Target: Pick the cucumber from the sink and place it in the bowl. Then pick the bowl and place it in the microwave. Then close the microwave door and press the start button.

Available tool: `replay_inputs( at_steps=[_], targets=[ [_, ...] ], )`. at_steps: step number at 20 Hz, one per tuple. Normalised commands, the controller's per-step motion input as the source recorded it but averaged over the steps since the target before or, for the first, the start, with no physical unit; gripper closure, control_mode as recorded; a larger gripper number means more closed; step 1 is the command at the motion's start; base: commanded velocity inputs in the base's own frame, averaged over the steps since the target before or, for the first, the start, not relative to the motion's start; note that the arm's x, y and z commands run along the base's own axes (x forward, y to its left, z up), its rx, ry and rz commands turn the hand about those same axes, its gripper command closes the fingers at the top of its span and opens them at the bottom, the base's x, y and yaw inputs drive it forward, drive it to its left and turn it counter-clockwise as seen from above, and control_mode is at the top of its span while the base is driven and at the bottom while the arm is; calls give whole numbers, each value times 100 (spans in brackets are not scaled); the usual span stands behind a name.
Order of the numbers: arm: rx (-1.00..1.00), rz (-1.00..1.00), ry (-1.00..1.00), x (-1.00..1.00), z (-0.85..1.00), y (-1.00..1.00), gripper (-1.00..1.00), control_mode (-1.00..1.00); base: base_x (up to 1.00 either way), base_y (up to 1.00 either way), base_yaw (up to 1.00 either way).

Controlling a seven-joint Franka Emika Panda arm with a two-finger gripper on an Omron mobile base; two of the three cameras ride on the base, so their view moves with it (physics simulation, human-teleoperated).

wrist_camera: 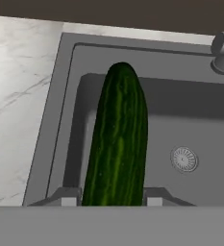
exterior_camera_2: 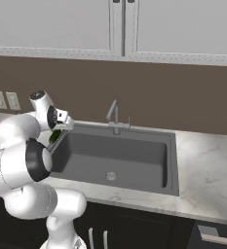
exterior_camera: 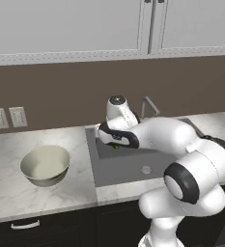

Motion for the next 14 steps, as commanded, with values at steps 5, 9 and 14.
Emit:
replay_inputs(
  at_steps=[5, 9, 14],
  targets=[
    [0, 14, 21, -50, 93, 70, 100, -100, 0, 0, 0],
    [-12, 32, 20, -50, 29, 100, 100, -100, 0, 0, 0],
    [-7, 45, 7, -66, 12, 100, 100, -100, 0, 0, 0]
  ],
)
